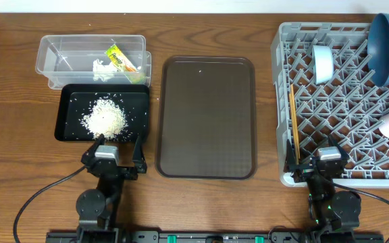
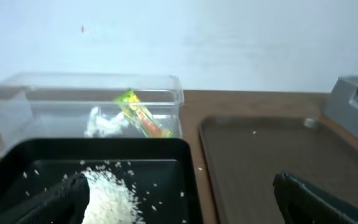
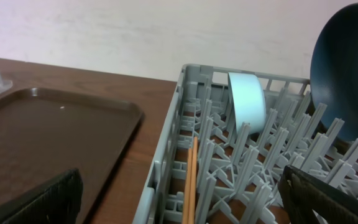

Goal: Sort waste into correct bins and load items into the dishwasher rack

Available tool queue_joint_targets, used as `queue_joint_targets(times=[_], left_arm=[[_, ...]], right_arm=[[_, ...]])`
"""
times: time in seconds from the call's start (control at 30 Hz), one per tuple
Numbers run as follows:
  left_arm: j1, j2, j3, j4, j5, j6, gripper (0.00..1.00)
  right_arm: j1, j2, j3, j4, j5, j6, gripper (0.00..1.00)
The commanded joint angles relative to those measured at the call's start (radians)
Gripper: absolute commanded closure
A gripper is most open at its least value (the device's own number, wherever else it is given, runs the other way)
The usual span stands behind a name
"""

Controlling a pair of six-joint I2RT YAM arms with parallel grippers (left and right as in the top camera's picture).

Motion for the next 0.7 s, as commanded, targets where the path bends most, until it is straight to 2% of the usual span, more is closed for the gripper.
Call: queue_joint_targets(times=[0.0, 0.13, 0.67], left_arm=[[-0.004, -0.011, -0.01, 0.009, -0.009, 0.134, 0.03], [-0.004, -0.009, -0.009, -0.094, -0.012, 0.137, 0.03], [-0.004, -0.009, -0.009, -0.093, -0.012, 0.135, 0.03]], right_arm=[[0.001, -0.007, -0.002, -0.004, -0.008, -0.013, 0.01], [0.001, -0.007, -0.002, -0.004, -0.008, -0.013, 0.01], [0.001, -0.007, -0.002, -0.004, -0.008, -0.013, 0.01]])
